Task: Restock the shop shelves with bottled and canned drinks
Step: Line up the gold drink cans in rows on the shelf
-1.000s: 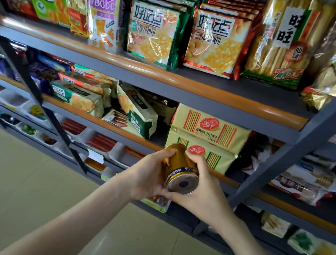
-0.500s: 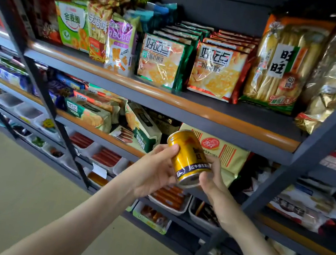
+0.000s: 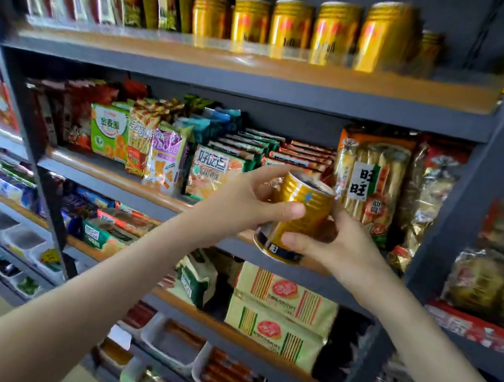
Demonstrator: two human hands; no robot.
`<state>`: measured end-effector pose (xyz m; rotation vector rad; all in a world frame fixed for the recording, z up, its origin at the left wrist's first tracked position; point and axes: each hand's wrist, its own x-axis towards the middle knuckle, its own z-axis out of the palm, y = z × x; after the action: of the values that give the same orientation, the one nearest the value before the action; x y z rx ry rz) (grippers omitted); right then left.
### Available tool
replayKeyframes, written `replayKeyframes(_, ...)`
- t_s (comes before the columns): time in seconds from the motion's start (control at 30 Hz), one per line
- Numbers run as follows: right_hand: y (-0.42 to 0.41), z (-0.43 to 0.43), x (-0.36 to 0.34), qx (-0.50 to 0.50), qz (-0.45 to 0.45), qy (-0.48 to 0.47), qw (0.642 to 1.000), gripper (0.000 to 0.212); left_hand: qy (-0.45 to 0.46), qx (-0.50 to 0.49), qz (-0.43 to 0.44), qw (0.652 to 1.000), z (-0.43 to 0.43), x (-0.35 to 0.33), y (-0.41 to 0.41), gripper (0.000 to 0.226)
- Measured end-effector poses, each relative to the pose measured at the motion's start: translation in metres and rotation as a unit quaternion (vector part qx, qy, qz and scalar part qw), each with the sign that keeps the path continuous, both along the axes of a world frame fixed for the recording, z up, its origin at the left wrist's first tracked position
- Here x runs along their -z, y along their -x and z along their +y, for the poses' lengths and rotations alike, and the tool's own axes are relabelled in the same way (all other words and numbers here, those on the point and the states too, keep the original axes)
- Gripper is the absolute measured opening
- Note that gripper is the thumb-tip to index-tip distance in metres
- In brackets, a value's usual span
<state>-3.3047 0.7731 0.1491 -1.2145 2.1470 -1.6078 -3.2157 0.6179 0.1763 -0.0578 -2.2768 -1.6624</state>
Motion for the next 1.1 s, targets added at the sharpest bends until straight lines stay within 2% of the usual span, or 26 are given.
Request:
replayKeyframes(0.17,0.011,0.013,-0.055,0.08,0.162,0.073,0.981,0.062,0.014,0.039,0.118,0.992,-0.002,-0.057,0.016,0.032)
replayKeyframes(0.3,0.016,0.007,-0.102,0.112,0.237,0.162,0.951,0.071,0.068,-0.004,0.257,0.964,-0.007,-0.098,0.033,0.02)
replayKeyframes(0.37,0.02,0.001,-0.124,0.146,0.265,0.202,0.932,0.071,0.156,-0.065,0.316,0.934,-0.016,-0.116,0.042,0.019)
replayKeyframes(0.47,0.026,-0.007,-0.155,0.198,0.295,0.218,0.909,0.064,0.308,-0.154,0.373,0.862,-0.041,-0.14,0.06,0.024)
replayKeyframes(0.53,0.031,-0.012,-0.172,0.234,0.3,0.213,0.9,0.063,0.363,-0.18,0.386,0.829,-0.054,-0.154,0.074,0.031)
replayKeyframes(0.7,0.045,-0.02,-0.194,0.35,0.283,0.18,0.875,0.067,0.471,-0.167,0.369,0.784,-0.072,-0.173,0.119,0.04)
replayKeyframes(0.87,0.068,-0.024,-0.208,0.45,0.205,0.173,0.852,0.068,0.485,-0.127,0.393,0.771,-0.067,-0.178,0.15,0.05)
replayKeyframes(1.0,0.08,-0.024,-0.221,0.497,0.186,0.166,0.831,0.069,0.528,-0.113,0.426,0.726,-0.055,-0.18,0.167,0.054)
replayKeyframes(1.1,0.09,-0.023,-0.227,0.535,0.178,0.109,0.819,0.071,0.57,-0.089,0.38,0.723,-0.047,-0.184,0.174,0.057)
